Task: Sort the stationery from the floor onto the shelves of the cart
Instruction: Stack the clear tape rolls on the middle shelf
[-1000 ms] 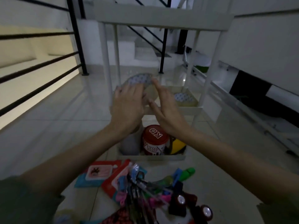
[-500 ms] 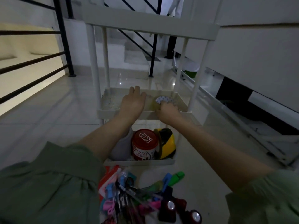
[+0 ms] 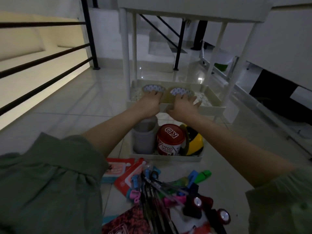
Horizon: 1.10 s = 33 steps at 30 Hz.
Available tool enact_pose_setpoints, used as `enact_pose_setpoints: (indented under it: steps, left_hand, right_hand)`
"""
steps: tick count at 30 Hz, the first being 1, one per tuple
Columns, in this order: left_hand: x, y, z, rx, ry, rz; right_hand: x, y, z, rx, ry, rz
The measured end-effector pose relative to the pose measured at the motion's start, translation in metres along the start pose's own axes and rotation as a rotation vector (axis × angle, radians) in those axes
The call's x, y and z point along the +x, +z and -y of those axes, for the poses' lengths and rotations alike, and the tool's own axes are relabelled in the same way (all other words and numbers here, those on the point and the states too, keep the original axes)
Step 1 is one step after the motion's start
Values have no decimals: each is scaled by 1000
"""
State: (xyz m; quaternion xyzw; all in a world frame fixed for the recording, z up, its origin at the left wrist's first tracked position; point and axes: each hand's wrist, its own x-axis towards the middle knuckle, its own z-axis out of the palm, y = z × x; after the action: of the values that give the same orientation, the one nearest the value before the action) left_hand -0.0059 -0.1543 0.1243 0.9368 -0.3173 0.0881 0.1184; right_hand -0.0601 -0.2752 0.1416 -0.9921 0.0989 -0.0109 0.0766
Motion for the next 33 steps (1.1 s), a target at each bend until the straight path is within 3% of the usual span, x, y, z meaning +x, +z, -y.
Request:
enact_pose_setpoints:
  steps: [3, 5, 7, 9, 11, 13, 15, 19, 21, 23, 25, 29, 33]
  left_hand:
    - [-8, -11, -9, -86, -24, 23]
    - [-14, -14, -14, -137, -48, -89]
    - [-27, -17, -17, -147, -104, -268]
    - [-46, -16, -16, -297, -97, -343]
    - [-75, -14, -9, -463, -104, -277]
    - [-107, -7, 9, -454, -258, -197]
    - [-141, 1, 30, -328, -452, 16]
    - [-211, 28, 63, 28, -736, 1092]
    - [-249, 47, 66, 242, -697, 1400]
    - [-281, 68, 63, 451, -514, 1407]
    - [-302, 80, 59, 580, -443, 1267]
    - [-309, 80, 50, 584, -325, 1113]
    - [-261, 40, 39, 422, -353, 1142]
  right_hand:
    - [-1, -1, 2, -23, 21, 17]
    - [-5, 3, 6, -101, -8, -106]
    - [-15, 7, 18, -220, -107, -267]
    - [-28, 13, 33, -297, -302, -337]
    - [-44, 23, 48, -297, -475, -314]
    - [-61, 41, 59, -245, -571, -218]
    - [-77, 64, 69, -258, -671, -83]
    - [-109, 102, 84, -332, -892, 238]
    - [-125, 119, 88, -385, -968, 395]
    - [-138, 134, 90, -471, -1052, 489]
    - [-147, 143, 89, -506, -1097, 533]
    - [-156, 151, 84, -470, -1101, 583]
    - [-153, 147, 79, -223, -1028, 507]
